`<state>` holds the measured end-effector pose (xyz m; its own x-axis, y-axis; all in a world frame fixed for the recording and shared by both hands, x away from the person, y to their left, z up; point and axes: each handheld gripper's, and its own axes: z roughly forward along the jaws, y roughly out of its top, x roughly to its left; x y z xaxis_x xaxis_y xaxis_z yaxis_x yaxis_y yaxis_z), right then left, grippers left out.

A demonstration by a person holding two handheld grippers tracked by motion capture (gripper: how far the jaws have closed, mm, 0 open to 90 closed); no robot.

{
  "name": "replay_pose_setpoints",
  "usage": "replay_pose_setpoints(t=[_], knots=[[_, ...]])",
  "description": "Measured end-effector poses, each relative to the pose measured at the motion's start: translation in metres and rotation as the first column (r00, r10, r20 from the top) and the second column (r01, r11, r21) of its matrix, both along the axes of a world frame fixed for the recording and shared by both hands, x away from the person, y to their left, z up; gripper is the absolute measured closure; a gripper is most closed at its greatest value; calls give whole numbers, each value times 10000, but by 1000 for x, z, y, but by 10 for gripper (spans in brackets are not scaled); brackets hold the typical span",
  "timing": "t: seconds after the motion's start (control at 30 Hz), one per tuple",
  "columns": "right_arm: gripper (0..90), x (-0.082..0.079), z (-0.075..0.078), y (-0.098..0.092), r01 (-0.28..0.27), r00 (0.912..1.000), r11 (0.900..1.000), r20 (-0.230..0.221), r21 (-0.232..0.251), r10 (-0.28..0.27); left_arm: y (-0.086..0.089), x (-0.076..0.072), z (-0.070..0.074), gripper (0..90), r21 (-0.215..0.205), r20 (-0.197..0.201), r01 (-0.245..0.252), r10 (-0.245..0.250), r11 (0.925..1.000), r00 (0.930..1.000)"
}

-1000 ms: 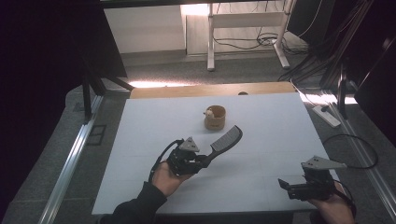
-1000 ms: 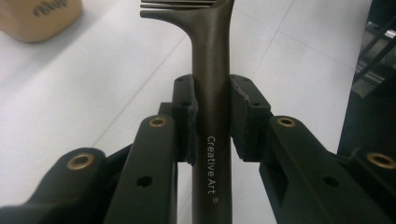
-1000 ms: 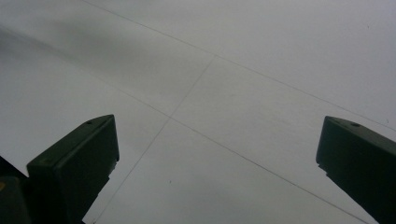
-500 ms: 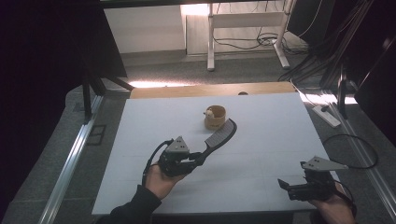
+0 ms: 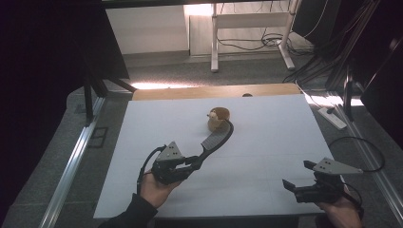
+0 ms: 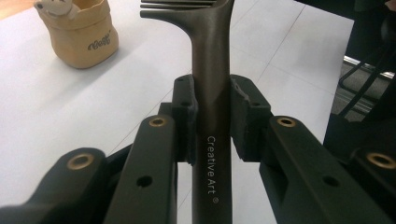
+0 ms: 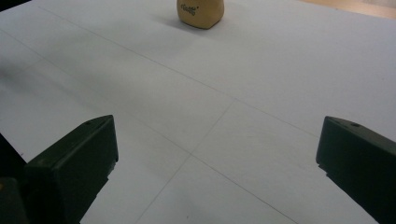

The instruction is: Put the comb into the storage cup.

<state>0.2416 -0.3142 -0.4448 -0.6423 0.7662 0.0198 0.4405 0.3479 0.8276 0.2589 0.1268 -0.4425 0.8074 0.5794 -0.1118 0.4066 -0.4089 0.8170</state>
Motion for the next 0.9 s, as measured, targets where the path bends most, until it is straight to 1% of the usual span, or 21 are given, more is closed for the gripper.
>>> replay_pose_setpoints(t=[0.13, 0.3, 0.5, 0.6, 0.73, 0.9], knots=[[0, 2, 2, 4, -223, 9998, 9998, -8, 10, 223, -1, -1, 1, 723, 11, 103, 9, -9, 10000, 9999], [0, 7, 11, 9, -526, 9986, 9982, 2, 293, 526, -3, -1, 0, 723, 66, 148, 30, -30, 10000, 9999], [0, 15, 20, 15, -868, 9957, 9936, -258, 729, 889, -4, -1, 0, 723, 154, 165, 101, -104, 9998, 9998], [0, 19, 22, 19, -1035, 9931, 9906, -463, 895, 1079, -5, 0, -1, 723, 190, 143, 133, -136, 9997, 9998], [0, 24, 27, 26, -1274, 9893, 9868, -588, 997, 1336, -7, 0, -2, 723, 254, 168, 177, -181, 9995, 9997], [0, 30, 33, 37, -1620, 9816, 9769, -789, 1391, 1740, -10, -1, -3, 723, 330, 183, 250, -256, 9991, 9995]])
